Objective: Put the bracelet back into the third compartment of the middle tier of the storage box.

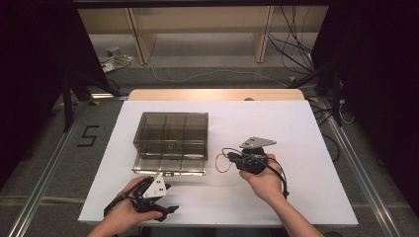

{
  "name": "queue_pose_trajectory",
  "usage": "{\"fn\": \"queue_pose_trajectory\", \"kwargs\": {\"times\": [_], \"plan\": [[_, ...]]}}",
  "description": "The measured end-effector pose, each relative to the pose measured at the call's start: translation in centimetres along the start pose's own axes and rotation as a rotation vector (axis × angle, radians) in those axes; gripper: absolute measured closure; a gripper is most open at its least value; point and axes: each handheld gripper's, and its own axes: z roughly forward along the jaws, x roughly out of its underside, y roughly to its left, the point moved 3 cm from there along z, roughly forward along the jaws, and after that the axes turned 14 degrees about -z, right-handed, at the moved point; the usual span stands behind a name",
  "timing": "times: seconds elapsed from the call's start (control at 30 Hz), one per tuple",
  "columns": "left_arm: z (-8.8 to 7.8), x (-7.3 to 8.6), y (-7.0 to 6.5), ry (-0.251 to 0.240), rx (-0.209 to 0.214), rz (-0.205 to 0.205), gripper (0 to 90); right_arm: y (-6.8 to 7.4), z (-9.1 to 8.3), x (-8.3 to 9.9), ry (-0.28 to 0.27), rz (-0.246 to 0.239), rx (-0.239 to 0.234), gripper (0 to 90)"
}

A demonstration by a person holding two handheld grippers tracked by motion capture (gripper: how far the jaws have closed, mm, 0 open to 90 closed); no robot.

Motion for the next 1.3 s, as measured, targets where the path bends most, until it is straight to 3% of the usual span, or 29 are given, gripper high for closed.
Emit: {"fn": "queue_pose_trajectory", "kwargs": {"times": [1.3], "plan": [[0.0, 0.0, 0.0, 0.002, -0.002, 0.002, 28.5, 0.3, 0.5, -1.0, -0.013, -0.006, -0.002, 89.0]]}}
